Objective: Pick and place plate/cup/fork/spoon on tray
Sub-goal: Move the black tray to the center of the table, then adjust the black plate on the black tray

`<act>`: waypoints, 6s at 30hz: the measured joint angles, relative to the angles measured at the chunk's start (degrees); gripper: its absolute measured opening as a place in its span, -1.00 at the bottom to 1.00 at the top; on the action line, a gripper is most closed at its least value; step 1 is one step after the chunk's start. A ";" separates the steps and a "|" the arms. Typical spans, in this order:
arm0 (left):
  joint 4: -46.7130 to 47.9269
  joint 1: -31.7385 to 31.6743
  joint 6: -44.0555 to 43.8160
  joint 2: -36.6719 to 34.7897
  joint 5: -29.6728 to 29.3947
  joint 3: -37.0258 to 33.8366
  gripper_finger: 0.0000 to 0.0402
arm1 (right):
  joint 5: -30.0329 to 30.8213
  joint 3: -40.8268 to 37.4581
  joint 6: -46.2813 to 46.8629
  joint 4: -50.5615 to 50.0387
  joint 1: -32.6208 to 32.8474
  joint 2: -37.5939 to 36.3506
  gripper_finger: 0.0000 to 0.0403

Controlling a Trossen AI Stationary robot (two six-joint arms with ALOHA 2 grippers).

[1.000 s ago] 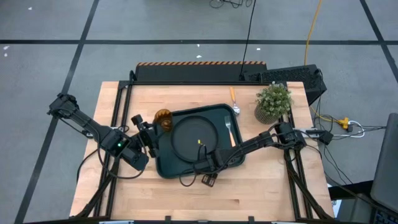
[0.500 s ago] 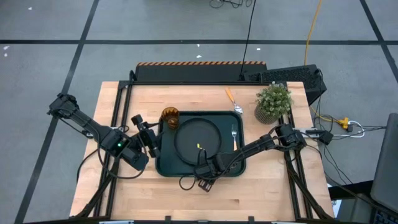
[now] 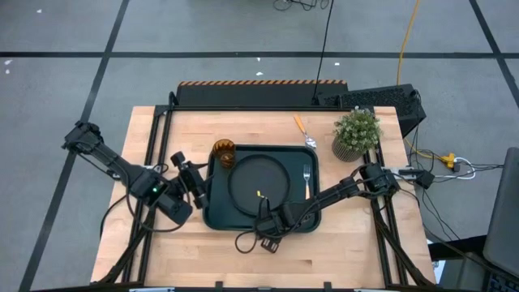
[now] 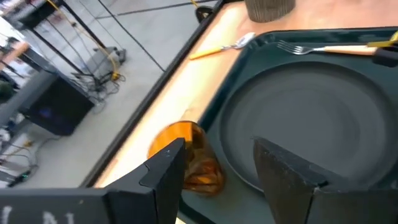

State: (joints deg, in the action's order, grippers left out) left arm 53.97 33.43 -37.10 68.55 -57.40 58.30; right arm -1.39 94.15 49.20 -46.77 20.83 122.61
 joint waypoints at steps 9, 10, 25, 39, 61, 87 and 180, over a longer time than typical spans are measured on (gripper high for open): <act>0.01 3.92 -3.73 0.02 1.89 -2.66 -0.04 | 1.24 -0.02 -2.35 0.29 1.61 0.00 -0.27; 0.01 4.19 -4.09 0.02 1.91 -3.24 -0.04 | 1.63 -0.02 -2.40 0.30 1.89 0.00 -0.27; -0.15 5.77 -5.45 0.02 2.35 -4.39 -0.04 | 2.91 -0.02 -7.52 0.66 3.72 0.02 -0.27; -0.19 5.77 -5.32 0.02 2.02 -4.39 -0.04 | 4.41 -0.04 -14.17 0.79 3.70 0.04 -0.27; -0.21 5.77 -5.71 0.02 2.02 -4.39 -0.04 | 4.98 -0.07 -23.48 0.67 4.83 0.04 -0.26; -0.21 5.79 -6.15 0.02 2.02 -4.39 -0.04 | 5.95 -0.04 -30.46 -1.12 5.95 0.04 -0.47; -0.26 5.88 -6.56 0.00 3.55 -4.39 -0.04 | 11.55 -0.02 -29.89 6.50 0.93 -6.74 -0.54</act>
State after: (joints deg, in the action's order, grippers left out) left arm 53.71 39.31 -43.65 68.55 -53.84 53.91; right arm 10.16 94.13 19.31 -40.28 21.76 115.86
